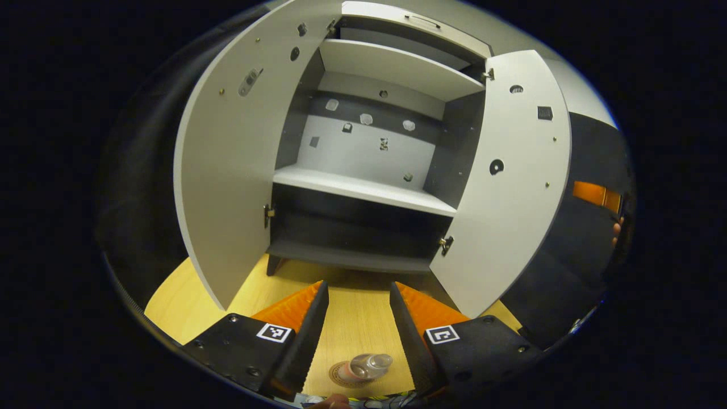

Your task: Grasp the bottle in the cabinet with the left hand and place it on the coaster, then close the right door with the right hand and the left door with the left hand.

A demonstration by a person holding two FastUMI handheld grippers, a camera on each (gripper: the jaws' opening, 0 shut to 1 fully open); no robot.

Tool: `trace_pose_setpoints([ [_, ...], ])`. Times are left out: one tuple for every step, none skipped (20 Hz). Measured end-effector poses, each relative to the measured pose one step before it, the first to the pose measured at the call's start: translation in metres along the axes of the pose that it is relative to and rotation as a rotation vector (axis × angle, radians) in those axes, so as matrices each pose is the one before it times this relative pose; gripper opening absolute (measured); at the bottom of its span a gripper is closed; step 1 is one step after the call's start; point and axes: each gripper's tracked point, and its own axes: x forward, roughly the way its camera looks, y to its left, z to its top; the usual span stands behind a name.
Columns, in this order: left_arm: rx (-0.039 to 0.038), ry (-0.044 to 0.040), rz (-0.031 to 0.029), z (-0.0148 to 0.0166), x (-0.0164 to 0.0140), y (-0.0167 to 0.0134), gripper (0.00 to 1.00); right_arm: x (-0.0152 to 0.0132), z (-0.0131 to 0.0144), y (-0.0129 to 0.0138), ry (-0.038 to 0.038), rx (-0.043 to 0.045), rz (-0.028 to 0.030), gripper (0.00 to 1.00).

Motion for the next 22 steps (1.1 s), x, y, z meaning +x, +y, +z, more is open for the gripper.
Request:
trace_pose_setpoints([
  [0.00446,-0.02784,0.01722,0.01420,-0.00114,0.00419,0.71,0.00022,0.00075,0.00013,-0.00168,0.00128,0.00009,0.96],
  [0.00453,-0.02334,0.01592,0.01453,-0.00595,0.00383,0.71,-0.00082,-0.00024,-0.00052,-0.00174,0.00100,-0.00076,0.96],
  [0.00730,-0.02073,0.01876,0.01216,-0.00146,0.00429,0.72,-0.00086,0.00114,0.00006,-0.00126,0.00071,-0.00016,0.96],
  [0.00511,-0.02282,0.01449,0.01252,-0.00218,0.00418,0.74,0.00157,-0.00010,-0.00031,-0.00076,0.00038,-0.00051,0.96],
  [0.00438,-0.02142,0.01558,0.01256,-0.00250,0.00398,0.78,-0.00037,0.00065,0.00007,-0.00029,0.00004,-0.00184,0.96],
  [0.00404,-0.02331,0.02239,0.01258,-0.00054,0.00531,0.78,-0.00093,-0.00047,-0.00057,-0.00060,0.00030,-0.00138,0.96],
  [0.00102,-0.02229,0.02856,0.01258,-0.00058,0.00720,0.78,-0.00047,0.00042,-0.00073,-0.00089,0.00006,-0.00219,0.96],
  [0.00111,-0.01991,0.02702,0.00960,-0.00151,0.00512,0.78,0.00083,-0.00085,-0.00055,0.00054,-0.00160,-0.00361,0.94],
  [0.00580,-0.02295,0.02929,0.01146,-0.00337,0.00642,0.78,-0.00013,0.00085,-0.00151,-0.00113,-0.00363,-0.00547,0.96],
  [0.00753,-0.02400,0.01899,0.01123,-0.00275,0.00446,0.78,0.00205,0.00040,-0.00420,-0.00426,-0.00463,-0.01305,0.96],
  [0.01154,-0.02251,0.02330,0.00769,-0.00153,0.00549,0.84,0.00182,0.00182,-0.00390,-0.00610,-0.00300,-0.01418,0.96],
  [0.01313,-0.01441,0.00756,0.00536,-0.00195,0.00419,0.92,0.00351,0.00074,-0.00045,-0.00548,-0.00111,-0.00889,0.96],
  [0.01546,-0.00872,0.01310,0.00341,-0.00692,0.00606,0.99,0.00353,0.00146,0.00079,-0.00339,0.00020,-0.00046,0.94],
  [0.01456,-0.00228,0.01012,0.00176,-0.00221,0.00494,0.97,0.00491,-0.00017,0.00211,0.00150,0.00059,0.00531,0.94],
  [0.01720,0.00447,0.01475,-0.00085,-0.00346,0.00725,0.97,0.00356,0.00013,0.00306,0.00246,0.00098,0.00795,0.94],
  [0.01704,0.00517,0.01728,-0.00105,-0.00312,0.00718,0.93,0.00204,-0.00038,0.00279,-0.00018,0.00161,0.00567,0.99],
  [0.01386,0.00345,0.01741,-0.00083,-0.00168,0.00614,0.97,0.00232,0.00108,0.00214,-0.00279,0.00323,0.00685,0.96],
  [0.00900,0.00249,0.01391,-0.00036,-0.00141,0.00471,0.97,0.00243,0.00084,0.00114,0.00039,0.00124,-0.00039,0.94],
  [0.00256,0.00297,0.00883,-0.00143,0.00027,0.00246,0.97,0.00218,-0.00006,-0.00141,-0.00233,-0.00122,0.00009,0.99],
  [-0.00443,0.00530,0.00316,-0.00065,0.00036,0.00069,0.97,0.00059,0.00021,0.00271,-0.00061,-0.00165,0.00765,0.96],
  [-0.00860,0.00407,0.00004,-0.00072,0.00020,-0.00163,0.97,0.00092,0.00097,0.00275,-0.00140,0.00120,0.01599,0.96],
  [-0.01153,0.00212,-0.00276,0.00045,0.00243,-0.00174,0.97,0.00059,-0.00080,0.00393,0.00185,0.00818,0.01898,0.93],
])
